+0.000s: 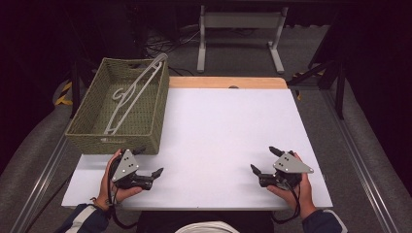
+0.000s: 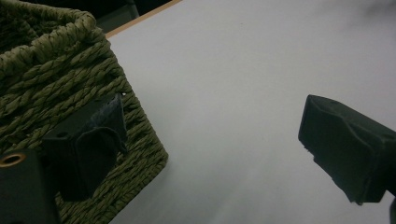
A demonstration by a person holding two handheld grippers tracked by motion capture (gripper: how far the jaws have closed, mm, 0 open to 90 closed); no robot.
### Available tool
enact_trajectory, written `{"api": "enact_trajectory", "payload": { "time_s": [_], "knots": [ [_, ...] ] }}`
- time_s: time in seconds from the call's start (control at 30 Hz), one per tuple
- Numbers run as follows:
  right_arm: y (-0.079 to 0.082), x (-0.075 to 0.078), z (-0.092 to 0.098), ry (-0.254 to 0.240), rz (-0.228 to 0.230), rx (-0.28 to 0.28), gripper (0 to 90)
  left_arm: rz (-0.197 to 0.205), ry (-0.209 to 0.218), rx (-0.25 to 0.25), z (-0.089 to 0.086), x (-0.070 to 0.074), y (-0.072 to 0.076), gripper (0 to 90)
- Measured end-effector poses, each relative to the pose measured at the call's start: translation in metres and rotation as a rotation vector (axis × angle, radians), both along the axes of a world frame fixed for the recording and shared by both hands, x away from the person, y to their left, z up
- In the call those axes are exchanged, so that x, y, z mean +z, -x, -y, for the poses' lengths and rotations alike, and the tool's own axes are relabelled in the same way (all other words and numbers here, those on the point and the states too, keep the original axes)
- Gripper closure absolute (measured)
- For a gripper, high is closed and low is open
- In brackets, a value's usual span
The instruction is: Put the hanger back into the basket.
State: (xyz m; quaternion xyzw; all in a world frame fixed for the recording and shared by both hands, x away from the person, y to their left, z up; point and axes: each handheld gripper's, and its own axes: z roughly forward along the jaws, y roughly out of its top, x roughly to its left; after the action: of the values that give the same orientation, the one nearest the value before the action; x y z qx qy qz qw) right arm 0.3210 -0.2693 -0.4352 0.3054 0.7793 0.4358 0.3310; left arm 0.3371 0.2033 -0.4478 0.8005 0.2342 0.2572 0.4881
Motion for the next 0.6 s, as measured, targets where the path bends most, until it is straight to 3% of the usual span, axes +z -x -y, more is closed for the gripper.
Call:
{"api": "enact_trajectory", "payload": {
  "time_s": [0.6],
  "knots": [
    [0.0001, 0.0009, -0.0044, 0.018, 0.004, 0.006, 13.8, 0.012, -0.008, -0.006, -0.0025, 0.0022, 0.0017, 8.7]
  ]
}}
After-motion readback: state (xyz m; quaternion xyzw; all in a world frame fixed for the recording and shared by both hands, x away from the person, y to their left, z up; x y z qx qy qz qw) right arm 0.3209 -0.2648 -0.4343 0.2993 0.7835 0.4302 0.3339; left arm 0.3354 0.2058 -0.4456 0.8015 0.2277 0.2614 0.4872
